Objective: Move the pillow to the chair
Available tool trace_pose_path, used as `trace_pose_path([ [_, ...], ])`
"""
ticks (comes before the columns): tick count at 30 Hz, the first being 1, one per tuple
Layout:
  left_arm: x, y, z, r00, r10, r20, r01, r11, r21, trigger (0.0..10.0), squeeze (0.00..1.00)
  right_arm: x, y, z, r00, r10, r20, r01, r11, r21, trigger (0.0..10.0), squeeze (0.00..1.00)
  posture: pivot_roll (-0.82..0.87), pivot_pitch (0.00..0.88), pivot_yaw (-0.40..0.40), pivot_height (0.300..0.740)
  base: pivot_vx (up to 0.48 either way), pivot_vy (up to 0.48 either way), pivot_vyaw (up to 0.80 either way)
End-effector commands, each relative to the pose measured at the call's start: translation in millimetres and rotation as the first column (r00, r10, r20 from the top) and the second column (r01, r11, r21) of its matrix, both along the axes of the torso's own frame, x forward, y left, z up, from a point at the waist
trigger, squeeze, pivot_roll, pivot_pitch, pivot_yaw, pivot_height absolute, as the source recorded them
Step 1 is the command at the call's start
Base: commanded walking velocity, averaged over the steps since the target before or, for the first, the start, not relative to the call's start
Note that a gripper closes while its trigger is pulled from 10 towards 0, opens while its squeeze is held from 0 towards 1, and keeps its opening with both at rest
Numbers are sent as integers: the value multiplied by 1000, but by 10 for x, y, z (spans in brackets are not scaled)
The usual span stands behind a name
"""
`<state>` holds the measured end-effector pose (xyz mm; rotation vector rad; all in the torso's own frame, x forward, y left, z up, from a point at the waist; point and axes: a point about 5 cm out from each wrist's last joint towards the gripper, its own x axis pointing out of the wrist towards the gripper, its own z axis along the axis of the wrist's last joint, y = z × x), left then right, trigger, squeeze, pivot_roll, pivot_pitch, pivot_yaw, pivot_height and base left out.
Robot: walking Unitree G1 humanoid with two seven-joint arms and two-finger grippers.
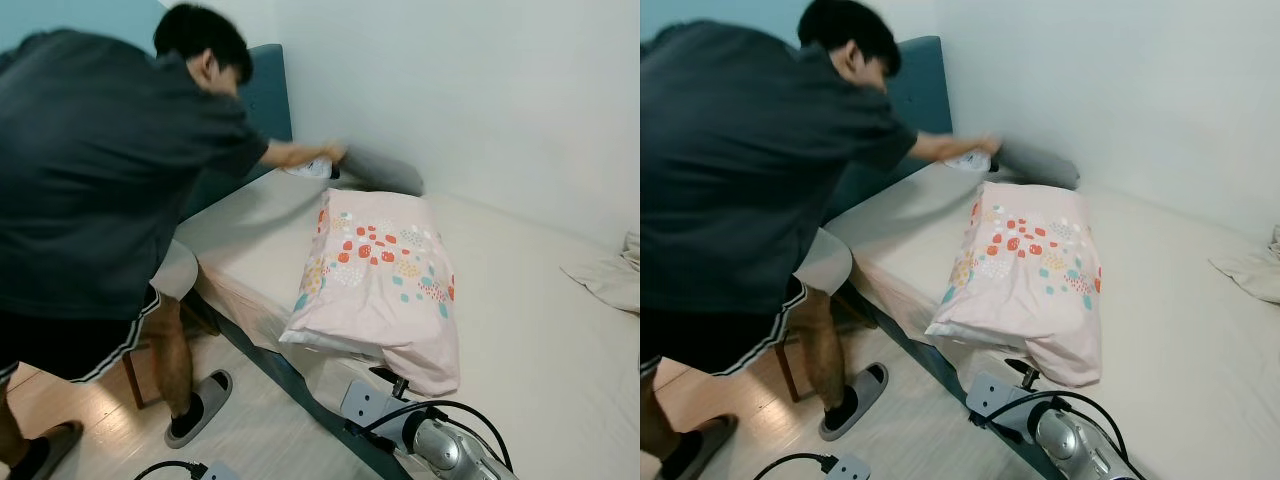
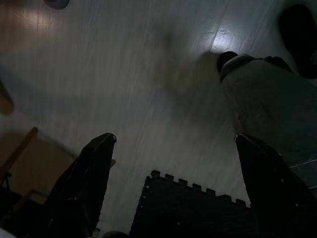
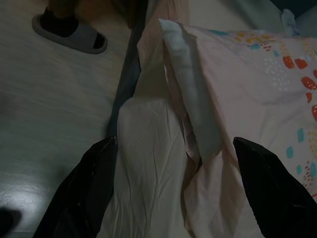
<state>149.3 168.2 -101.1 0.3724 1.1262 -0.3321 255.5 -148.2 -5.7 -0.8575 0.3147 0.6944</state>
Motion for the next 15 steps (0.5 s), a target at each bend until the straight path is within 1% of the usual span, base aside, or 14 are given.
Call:
trace_pose_path([
  [1,17,10,6,1000,10,-1,-10,1000,4,10000,0,-4,13,-6,1000,7,1,-7,1000,5,10000,0,-136,0,59,740,0,0,0],
  [4,12,-1,3,1000,12,-1,-12,1000,1,10000,0,-6,6,-2,1000,8,1,-8,1000,8,10000,0,-139,0,58,740,0,0,0],
  [6,-58,-9,-23,1000,1,-21,-1,1000,3,10000,0,-16,6,-2,1000,9,4,-9,1000,12,10000,0,-153,0,61,740,0,0,0],
  [9,-87,-11,-33,1000,4,-27,-4,1000,1,10000,0,-37,1,-2,1000,10,8,-10,1000,14,10000,0,-145,0,57,740,0,0,0],
  [15,-109,-5,-40,999,1,-32,-1,1000,2,10000,0,-62,2,-9,1000,15,7,-16,1000,12,10000,0,-155,0,64,740,0,0,0],
])
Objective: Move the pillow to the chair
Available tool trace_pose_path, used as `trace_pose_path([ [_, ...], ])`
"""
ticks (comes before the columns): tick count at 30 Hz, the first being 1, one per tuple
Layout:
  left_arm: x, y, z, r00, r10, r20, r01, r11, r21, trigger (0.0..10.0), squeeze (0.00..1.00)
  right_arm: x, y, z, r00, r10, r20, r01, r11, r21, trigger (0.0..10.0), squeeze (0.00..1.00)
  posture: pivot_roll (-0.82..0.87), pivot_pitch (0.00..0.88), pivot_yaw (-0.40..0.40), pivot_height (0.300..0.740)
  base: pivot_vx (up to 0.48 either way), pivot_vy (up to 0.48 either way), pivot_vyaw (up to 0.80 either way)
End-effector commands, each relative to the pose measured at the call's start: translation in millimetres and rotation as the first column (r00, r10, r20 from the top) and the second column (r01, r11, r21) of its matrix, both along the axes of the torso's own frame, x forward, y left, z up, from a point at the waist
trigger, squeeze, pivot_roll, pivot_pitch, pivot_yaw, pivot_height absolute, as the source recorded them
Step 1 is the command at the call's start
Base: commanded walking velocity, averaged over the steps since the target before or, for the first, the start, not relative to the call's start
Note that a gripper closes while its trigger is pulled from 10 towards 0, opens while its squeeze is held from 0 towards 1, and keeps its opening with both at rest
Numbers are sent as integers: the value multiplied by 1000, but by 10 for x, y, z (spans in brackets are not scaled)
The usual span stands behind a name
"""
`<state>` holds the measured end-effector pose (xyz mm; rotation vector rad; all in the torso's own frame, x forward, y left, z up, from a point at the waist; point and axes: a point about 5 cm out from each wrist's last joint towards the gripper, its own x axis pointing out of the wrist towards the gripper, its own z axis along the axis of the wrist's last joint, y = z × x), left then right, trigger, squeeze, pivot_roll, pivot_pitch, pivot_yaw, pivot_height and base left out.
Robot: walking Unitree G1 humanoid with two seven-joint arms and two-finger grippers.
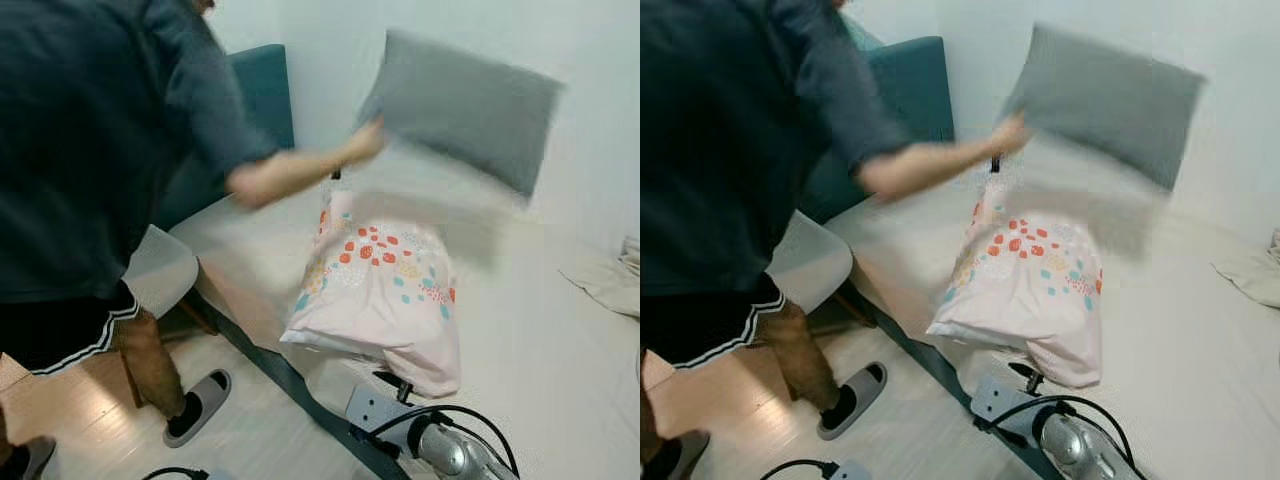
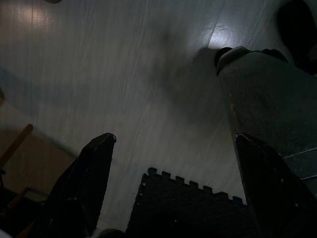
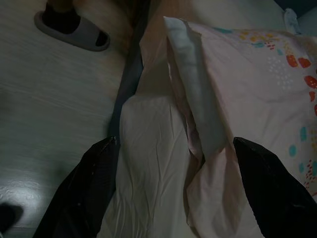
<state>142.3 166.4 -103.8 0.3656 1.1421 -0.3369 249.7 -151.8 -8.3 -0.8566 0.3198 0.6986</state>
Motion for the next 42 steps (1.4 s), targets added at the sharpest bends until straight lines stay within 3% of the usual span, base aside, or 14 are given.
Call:
trace_pose_path([
  [1,-40,10,-14,1000,-4,-16,5,1000,7,10000,0,-7,32,17,1000,14,13,-14,1000,11,10000,0,-154,0,57,740,0,0,0],
  [8,49,-12,16,1000,24,12,-24,1000,-6,10000,0,9,22,26,1000,17,10,-17,1000,4,10000,0,-137,0,44,740,0,0,0],
  [17,-30,-41,-14,1000,-12,-15,12,1000,0,10000,0,0,-12,27,1000,12,-1,-12,1000,21,10000,0,-172,0,61,740,0,0,0],
  [24,103,-75,31,998,62,31,-61,998,-23,10000,0,2,-81,27,1000,5,-1,-5,1000,8,10000,0,-120,0,4,740,0,0,0],
  [29,-84,-36,-33,998,61,-17,-61,998,-9,10000,0,-22,-66,36,1000,16,2,-16,1000,10,10000,0,-110,0,-13,740,0,0,0],
  [35,-164,10,-55,997,61,-38,-61,998,0,10000,0,9,7,49,999,35,4,-35,999,13,10000,0,-142,0,19,740,0,0,0],
  [39,-109,21,-36,998,56,-20,-56,998,1,10000,0,2,49,113,996,41,79,-46,997,62,10000,0,-132,0,24,740,0,0,0],
  [42,-58,28,-19,999,38,-10,-38,999,4,10000,0,-1,82,99,995,66,71,-69,997,43,10000,0,-132,0,27,740,0,0,0],
])
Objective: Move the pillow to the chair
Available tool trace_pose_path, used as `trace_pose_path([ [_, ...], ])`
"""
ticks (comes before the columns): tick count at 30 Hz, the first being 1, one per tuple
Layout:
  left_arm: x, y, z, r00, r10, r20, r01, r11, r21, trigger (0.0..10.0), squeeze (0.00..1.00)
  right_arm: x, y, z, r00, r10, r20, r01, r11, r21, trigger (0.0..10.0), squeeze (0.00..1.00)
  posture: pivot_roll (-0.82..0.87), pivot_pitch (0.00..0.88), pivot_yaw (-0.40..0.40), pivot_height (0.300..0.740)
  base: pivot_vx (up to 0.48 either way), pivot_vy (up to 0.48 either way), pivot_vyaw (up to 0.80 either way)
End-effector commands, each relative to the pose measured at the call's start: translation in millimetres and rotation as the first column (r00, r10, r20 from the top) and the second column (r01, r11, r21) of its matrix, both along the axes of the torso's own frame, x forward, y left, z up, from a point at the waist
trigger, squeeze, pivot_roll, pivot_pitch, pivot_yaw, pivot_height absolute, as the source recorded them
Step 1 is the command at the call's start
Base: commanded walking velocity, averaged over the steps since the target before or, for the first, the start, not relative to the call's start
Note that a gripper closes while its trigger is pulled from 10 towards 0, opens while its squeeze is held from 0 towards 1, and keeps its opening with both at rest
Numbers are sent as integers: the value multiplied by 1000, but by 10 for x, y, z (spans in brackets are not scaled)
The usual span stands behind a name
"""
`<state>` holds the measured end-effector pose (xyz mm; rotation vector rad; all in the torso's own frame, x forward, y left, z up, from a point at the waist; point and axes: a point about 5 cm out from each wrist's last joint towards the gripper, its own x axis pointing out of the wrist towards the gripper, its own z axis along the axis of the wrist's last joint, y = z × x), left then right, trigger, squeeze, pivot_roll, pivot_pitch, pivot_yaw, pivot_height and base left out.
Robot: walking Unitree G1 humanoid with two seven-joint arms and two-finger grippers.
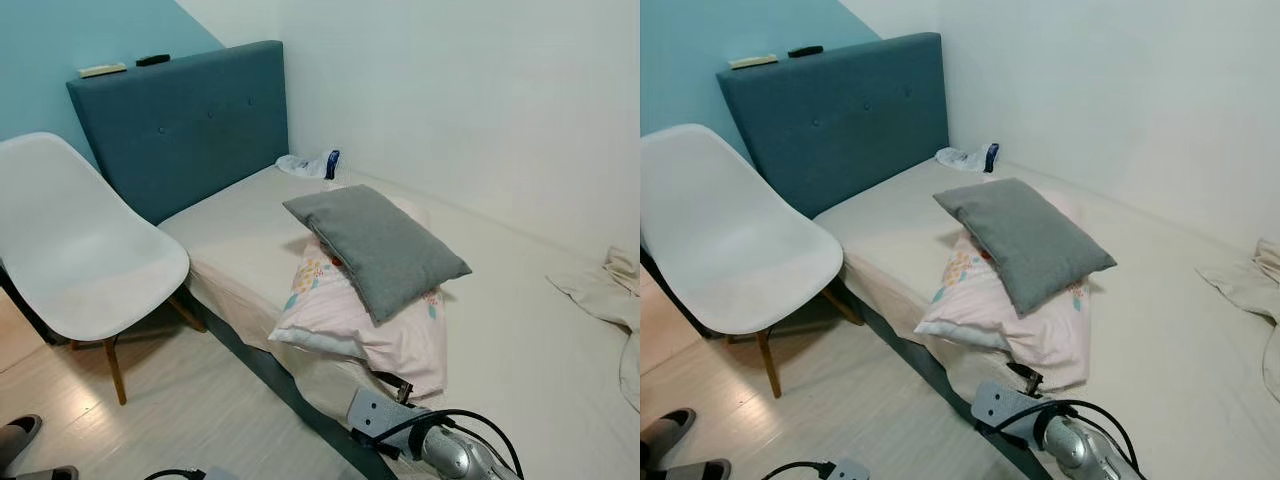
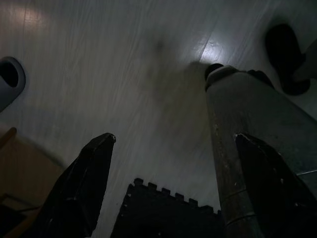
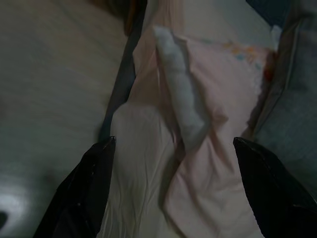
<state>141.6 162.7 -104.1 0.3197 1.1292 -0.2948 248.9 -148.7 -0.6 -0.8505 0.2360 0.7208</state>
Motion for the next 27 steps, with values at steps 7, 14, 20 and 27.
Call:
trace_pose_path([
  [7,58,87,26,1000,-3,8,2,1000,22,10000,0,3,121,20,997,76,27,-76,997,-11,10000,0,-114,0,14,740,0,0,0],
  [14,-66,102,-17,999,-20,-26,21,999,32,10000,0,11,166,118,984,88,157,-89,996,2,10000,0,-110,0,22,740,0,0,0],
  [20,-77,119,-20,999,-38,-28,40,998,57,10000,0,346,-250,456,900,-382,212,300,893,336,10000,0,-102,0,26,740,0,0,0],
  [27,-42,115,-8,998,-62,-13,63,995,74,10000,0,478,-870,543,697,-715,46,602,619,504,10000,0,-107,0,34,740,0,0,0],
])
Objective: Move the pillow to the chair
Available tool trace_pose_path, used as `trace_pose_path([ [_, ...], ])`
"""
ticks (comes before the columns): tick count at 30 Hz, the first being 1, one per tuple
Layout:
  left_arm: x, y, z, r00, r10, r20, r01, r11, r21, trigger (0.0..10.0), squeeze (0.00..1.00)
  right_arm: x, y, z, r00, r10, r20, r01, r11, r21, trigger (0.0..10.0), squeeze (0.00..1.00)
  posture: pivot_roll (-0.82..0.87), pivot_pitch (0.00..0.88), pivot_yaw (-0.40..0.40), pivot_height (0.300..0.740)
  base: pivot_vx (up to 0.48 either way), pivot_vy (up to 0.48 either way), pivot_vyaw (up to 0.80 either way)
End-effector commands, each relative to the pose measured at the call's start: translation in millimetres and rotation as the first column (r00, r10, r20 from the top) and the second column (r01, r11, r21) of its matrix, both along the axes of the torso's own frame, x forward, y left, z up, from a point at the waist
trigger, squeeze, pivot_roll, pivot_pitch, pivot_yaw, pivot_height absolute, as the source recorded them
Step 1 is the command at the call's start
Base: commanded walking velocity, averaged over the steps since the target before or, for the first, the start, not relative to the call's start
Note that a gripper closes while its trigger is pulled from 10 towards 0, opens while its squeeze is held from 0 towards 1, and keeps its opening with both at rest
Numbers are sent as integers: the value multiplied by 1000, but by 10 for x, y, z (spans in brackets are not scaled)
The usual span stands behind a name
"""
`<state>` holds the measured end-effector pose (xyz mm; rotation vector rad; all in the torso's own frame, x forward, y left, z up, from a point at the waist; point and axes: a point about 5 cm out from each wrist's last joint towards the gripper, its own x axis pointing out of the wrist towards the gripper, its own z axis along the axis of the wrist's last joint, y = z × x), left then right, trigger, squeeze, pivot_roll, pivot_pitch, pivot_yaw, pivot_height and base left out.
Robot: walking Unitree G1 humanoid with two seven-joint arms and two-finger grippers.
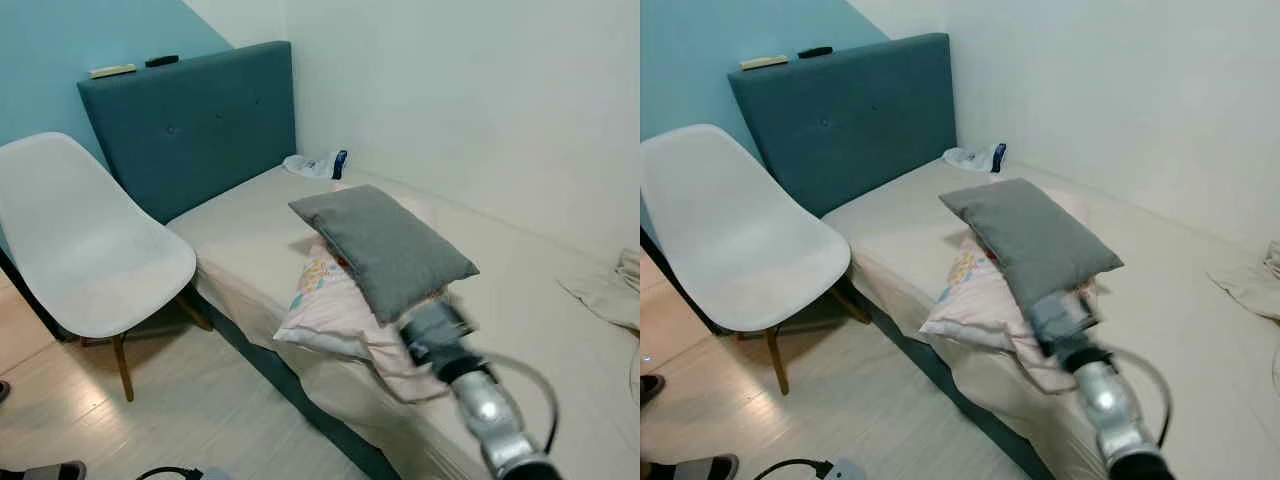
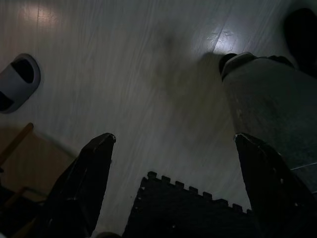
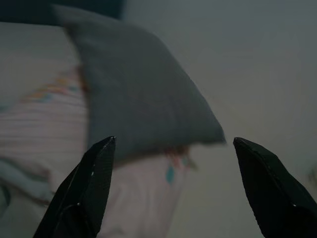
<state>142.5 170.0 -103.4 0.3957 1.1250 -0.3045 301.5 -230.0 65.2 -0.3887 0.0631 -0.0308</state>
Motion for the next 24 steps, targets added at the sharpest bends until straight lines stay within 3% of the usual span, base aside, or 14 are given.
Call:
trace_pose_path([
  [1,-25,42,-6,1000,-3,-7,3,1000,17,10000,0,-59,-148,-133,993,-85,-81,92,992,87,10000,0,-105,0,32,740,0,0,0],
  [6,45,40,19,998,57,30,-58,998,8,10000,0,-134,-334,-265,964,-210,-164,238,955,176,10000,0,-103,0,28,740,0,0,0],
  [10,45,43,19,992,120,41,-120,993,-4,10000,0,-234,-341,-458,932,-253,-260,326,899,292,10000,0,-99,0,8,740,0,0,0],
  [13,33,40,14,989,143,37,-142,990,-13,10000,0,-272,-337,-530,917,-259,-303,352,884,309,10000,0,-94,0,-11,740,0,0,0],
  [17,3,58,4,974,227,28,-226,973,-42,10000,0,-376,-248,-730,877,-225,-424,362,891,275,10000,0,-71,0,-50,740,0,0,0],
  [22,-4,56,2,964,264,26,-262,963,-59,10000,0,-436,-202,-818,859,-198,-472,366,882,297,10000,0,-60,0,-59,740,0,0,0],
  [24,-3,34,1,957,290,25,-287,955,-79,10000,0,-531,-107,-940,834,-147,-532,350,887,303,10000,0,-66,0,-51,740,0,0,0],
])
